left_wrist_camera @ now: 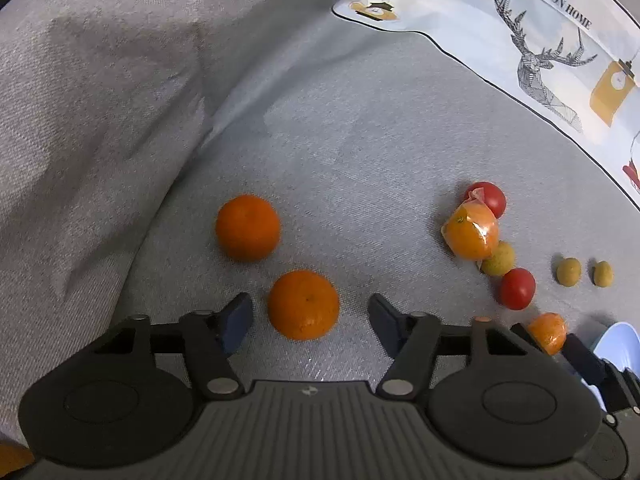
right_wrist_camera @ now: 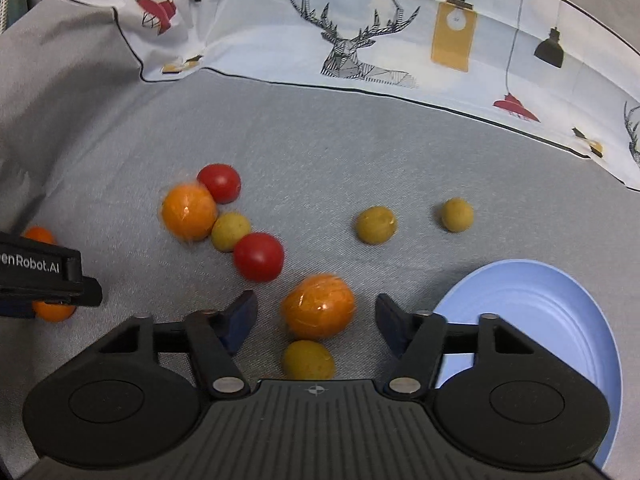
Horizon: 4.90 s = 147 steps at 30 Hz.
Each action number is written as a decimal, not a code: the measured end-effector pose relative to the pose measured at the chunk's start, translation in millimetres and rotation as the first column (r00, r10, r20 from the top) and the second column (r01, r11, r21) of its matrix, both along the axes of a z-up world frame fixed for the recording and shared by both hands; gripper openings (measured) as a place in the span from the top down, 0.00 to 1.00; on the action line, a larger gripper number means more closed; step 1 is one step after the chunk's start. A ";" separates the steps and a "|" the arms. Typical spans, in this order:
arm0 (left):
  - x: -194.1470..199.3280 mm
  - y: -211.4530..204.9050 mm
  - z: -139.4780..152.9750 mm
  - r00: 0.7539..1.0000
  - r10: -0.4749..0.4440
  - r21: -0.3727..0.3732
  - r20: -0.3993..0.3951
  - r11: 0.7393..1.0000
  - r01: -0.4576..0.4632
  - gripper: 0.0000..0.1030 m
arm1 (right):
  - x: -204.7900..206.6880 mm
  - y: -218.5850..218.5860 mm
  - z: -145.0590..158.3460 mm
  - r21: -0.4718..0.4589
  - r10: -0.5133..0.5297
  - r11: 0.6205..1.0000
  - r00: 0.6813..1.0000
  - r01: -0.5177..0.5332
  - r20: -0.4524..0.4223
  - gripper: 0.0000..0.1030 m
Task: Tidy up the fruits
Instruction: 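Grasp a loose tangerine with the left tool while the right tool grasps a plastic-wrapped orange, then carry the tangerine with the left tool while the right tool carries the wrapped orange over the plate, then open the left tool to drop the tangerine while the right tool releases the wrapped orange onto the plate, then grasp another plastic-wrapped orange with the left tool while the right tool grasps a small yellow fruit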
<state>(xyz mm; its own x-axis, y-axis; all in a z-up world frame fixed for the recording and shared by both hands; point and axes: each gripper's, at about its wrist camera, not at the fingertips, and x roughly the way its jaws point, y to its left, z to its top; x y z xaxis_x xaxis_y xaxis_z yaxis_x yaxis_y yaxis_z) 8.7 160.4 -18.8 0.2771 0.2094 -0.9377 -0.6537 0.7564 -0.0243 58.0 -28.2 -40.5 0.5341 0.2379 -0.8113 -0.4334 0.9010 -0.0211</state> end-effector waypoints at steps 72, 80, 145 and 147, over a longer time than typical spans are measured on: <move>9.7 -167.6 48.4 0.666 -0.585 0.102 0.463 0.781 0.616 0.61 | -22.2 -192.4 72.9 0.220 -0.312 0.936 0.936 0.274 0.161 0.60; 7.7 -210.4 32.7 0.574 -0.719 0.112 0.391 0.656 0.746 0.61 | -23.5 -204.5 61.6 0.184 -0.316 0.938 0.942 0.293 0.111 0.60; 17.0 -182.4 43.3 0.632 -0.661 0.107 0.405 0.721 0.685 0.70 | -20.0 -193.6 66.7 0.224 -0.370 0.917 0.912 0.329 0.177 0.69; 21.8 -170.3 47.5 0.652 -0.635 0.097 0.413 0.743 0.662 0.71 | -19.2 -187.3 68.5 0.232 -0.356 0.921 0.916 0.311 0.184 0.73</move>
